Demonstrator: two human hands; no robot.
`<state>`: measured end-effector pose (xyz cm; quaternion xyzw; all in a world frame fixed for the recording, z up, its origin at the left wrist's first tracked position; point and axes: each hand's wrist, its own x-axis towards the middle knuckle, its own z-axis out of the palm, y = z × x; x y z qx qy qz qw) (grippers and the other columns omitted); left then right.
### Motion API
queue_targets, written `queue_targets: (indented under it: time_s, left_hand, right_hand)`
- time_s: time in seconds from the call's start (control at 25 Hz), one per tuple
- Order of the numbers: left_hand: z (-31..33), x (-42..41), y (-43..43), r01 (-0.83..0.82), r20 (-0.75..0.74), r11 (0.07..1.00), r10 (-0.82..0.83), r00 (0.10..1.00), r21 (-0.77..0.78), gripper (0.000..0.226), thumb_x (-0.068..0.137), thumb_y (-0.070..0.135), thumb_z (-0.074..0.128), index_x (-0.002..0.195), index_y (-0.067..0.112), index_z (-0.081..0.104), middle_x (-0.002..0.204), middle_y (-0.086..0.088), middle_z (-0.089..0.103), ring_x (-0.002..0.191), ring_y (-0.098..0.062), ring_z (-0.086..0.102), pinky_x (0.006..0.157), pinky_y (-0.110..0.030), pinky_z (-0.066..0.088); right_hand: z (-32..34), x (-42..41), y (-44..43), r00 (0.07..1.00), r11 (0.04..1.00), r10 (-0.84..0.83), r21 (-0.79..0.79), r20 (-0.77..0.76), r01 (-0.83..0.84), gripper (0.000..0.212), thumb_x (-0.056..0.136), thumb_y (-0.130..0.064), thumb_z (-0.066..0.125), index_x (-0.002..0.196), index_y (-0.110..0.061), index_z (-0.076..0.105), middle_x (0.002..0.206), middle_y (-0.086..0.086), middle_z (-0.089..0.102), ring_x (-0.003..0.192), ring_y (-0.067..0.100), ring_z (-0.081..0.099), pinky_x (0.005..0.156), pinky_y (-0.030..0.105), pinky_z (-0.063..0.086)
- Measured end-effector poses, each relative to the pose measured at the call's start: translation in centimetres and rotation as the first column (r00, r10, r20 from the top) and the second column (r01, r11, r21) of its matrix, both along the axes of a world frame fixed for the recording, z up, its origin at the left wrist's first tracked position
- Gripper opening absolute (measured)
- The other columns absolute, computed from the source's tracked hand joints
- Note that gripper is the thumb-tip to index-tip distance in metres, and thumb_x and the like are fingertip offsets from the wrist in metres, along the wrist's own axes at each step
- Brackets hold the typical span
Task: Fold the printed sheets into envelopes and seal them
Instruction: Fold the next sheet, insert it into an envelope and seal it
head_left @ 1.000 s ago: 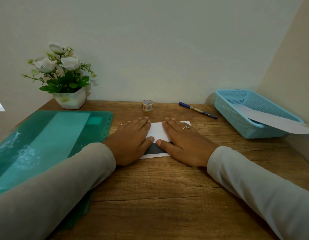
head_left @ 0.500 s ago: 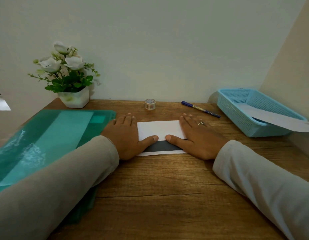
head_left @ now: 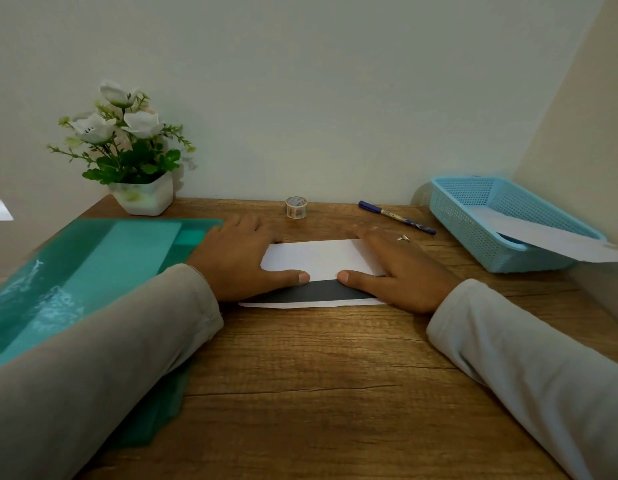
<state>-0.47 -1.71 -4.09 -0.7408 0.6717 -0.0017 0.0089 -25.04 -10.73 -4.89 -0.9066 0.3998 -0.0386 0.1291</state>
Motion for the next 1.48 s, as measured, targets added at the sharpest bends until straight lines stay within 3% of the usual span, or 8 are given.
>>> queue_targets:
  time_s: [0.2,0.36,0.52,0.68,0.84,1.0,1.28,1.48]
  left_hand:
    - [-1.0,-0.3,0.5,0.042,0.014,0.998,-0.041,0.999,-0.049,0.099,0.072,0.094,0.017,0.146,0.031,0.036,0.146,-0.001,0.038,0.132,-0.022,0.035,0.11,-0.046,0.035]
    - [-2.2,-0.9,0.3,0.111,-0.005,0.992,-0.111,0.994,0.057,0.077,0.094,0.072,0.01,0.158,0.031,0.002,0.167,0.002,0.001,0.153,-0.021,0.002,0.124,-0.049,0.004]
    - [-1.2,-0.8,0.1,0.065,0.005,0.985,-0.067,0.998,0.161,0.086,0.087,0.074,0.007,0.158,0.027,-0.008,0.167,0.002,-0.011,0.154,-0.019,-0.006,0.123,-0.046,0.001]
    - [0.5,0.0,0.3,0.043,0.102,0.987,-0.059,0.993,0.157,0.098,0.079,0.083,0.015,0.159,0.025,0.012,0.166,0.0,0.013,0.149,-0.024,0.019,0.119,-0.046,0.025]
    - [1.4,0.2,0.1,0.087,0.117,0.992,-0.097,0.988,0.086,0.091,0.077,0.087,0.03,0.151,0.033,0.033,0.146,0.001,0.042,0.126,-0.018,0.042,0.102,-0.037,0.043]
    - [1.3,0.4,-0.2,0.093,0.042,0.991,-0.097,0.994,0.091,0.094,0.073,0.089,0.035,0.151,0.037,0.031,0.136,0.003,0.046,0.102,-0.009,0.037,0.092,-0.031,0.043]
    - [0.6,1.1,0.0,0.09,-0.15,0.992,-0.102,0.983,-0.089,0.094,0.065,0.085,0.057,0.143,0.036,0.039,0.134,0.008,0.042,0.116,-0.01,0.037,0.098,-0.032,0.038]
    - [0.1,1.3,0.2,0.163,-0.172,0.876,-0.266,0.949,-0.453,0.045,0.081,0.059,0.069,0.114,0.032,0.054,0.105,0.015,0.05,0.096,-0.006,0.044,0.074,-0.018,0.035]
  right_hand:
    - [-0.2,0.6,0.3,0.991,0.997,0.008,-0.076,-0.134,-0.018,0.083,0.098,-0.071,0.026,0.164,-0.023,0.008,0.172,-0.003,0.005,0.158,0.017,0.005,0.128,0.042,0.005]
    - [-0.8,1.8,1.6,0.976,0.989,0.084,-0.102,-0.201,-0.106,0.079,0.102,-0.065,0.016,0.164,-0.021,-0.002,0.172,-0.002,-0.006,0.158,0.014,-0.007,0.125,0.039,-0.006]
    - [-0.4,1.2,0.4,0.971,0.994,0.09,-0.046,-0.221,-0.103,0.078,0.101,-0.067,0.016,0.164,-0.026,-0.006,0.171,-0.007,-0.012,0.157,0.012,-0.011,0.124,0.038,-0.006]
    - [-0.2,0.0,-1.5,0.98,0.999,0.026,-0.016,-0.196,-0.03,0.085,0.096,-0.073,0.02,0.164,-0.027,-0.001,0.172,-0.008,-0.008,0.158,0.013,-0.005,0.128,0.045,0.002]
    - [-0.7,-1.0,-1.7,0.998,0.999,0.032,-0.026,0.055,-0.03,0.079,0.092,-0.072,0.044,0.158,-0.033,0.028,0.165,-0.008,0.029,0.151,0.017,0.029,0.122,0.048,0.028]
    - [-0.9,-1.2,-1.9,0.978,0.998,0.041,0.033,0.206,-0.049,0.077,0.086,-0.067,0.065,0.15,-0.034,0.039,0.155,-0.011,0.044,0.14,0.013,0.043,0.114,0.047,0.042]
    - [-1.0,-1.0,-1.6,0.929,1.0,0.01,-0.01,0.371,-0.007,0.094,0.075,-0.06,0.08,0.154,-0.032,0.036,0.153,-0.011,0.047,0.137,0.008,0.045,0.111,0.032,0.042]
    - [-0.9,-0.9,-1.4,0.882,0.985,0.041,-0.165,0.469,0.042,0.083,0.083,-0.047,0.08,0.153,-0.033,0.037,0.146,-0.009,0.053,0.135,0.013,0.047,0.112,0.037,0.04]
